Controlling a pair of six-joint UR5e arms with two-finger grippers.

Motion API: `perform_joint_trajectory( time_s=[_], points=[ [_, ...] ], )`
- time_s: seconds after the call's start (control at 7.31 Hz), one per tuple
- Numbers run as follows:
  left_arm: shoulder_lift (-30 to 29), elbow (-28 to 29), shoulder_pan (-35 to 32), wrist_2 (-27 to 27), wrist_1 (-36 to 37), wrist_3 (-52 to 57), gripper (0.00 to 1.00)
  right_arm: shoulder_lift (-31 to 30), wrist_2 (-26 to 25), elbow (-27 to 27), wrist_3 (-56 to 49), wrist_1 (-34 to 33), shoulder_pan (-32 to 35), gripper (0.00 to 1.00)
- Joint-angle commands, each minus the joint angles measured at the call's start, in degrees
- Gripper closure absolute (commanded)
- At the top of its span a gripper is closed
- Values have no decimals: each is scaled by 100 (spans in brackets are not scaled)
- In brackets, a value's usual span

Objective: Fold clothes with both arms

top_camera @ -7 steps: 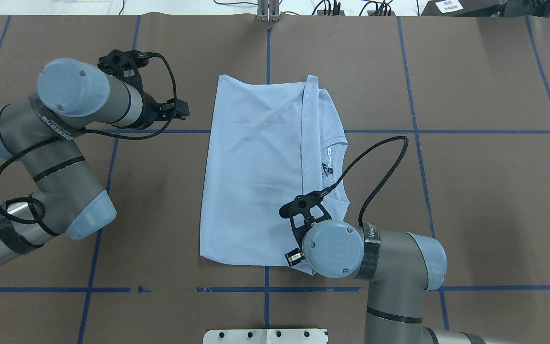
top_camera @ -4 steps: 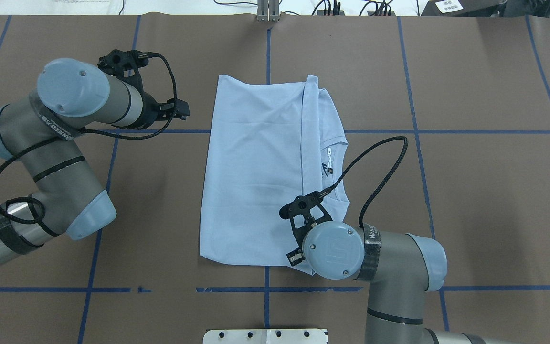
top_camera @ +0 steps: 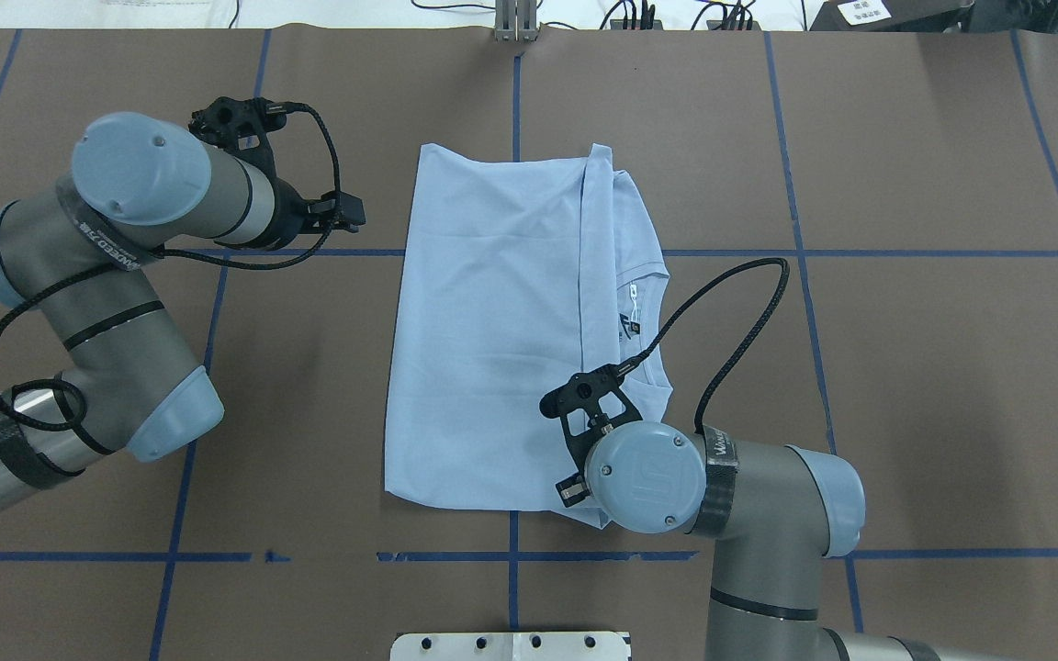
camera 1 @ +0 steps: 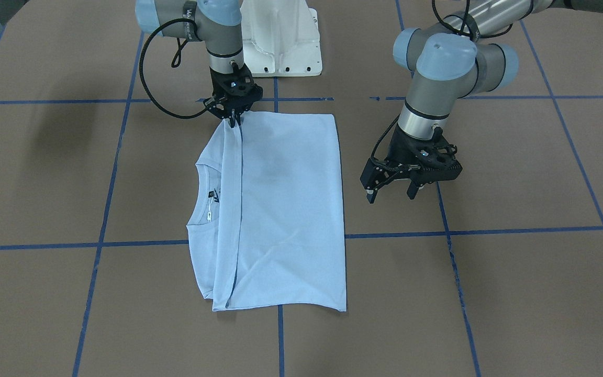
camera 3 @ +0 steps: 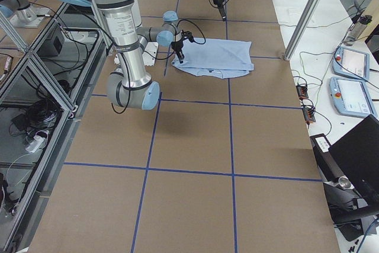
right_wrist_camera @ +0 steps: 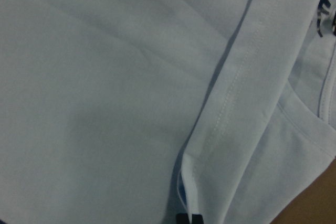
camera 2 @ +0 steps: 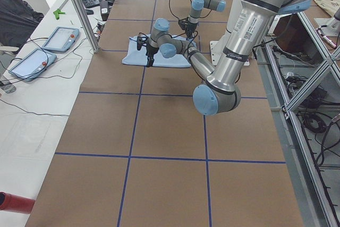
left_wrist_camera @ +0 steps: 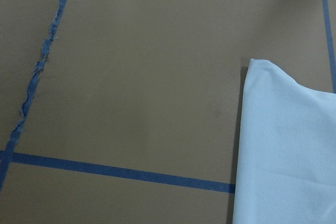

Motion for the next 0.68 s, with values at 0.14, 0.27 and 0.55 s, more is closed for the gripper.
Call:
perform_joint_trajectory(
  time_s=[0.14, 0.27, 0.55],
  points=[
    [1, 27, 9, -6, 0, 0, 0, -265, 108, 238, -16, 57, 152, 100],
    [1, 27, 9, -6, 0, 0, 0, -693, 178, 518, 176, 57, 152, 100],
    [1, 71, 9, 3, -18, 0, 0, -1093, 372, 653, 1010, 65, 152, 92]
  ],
)
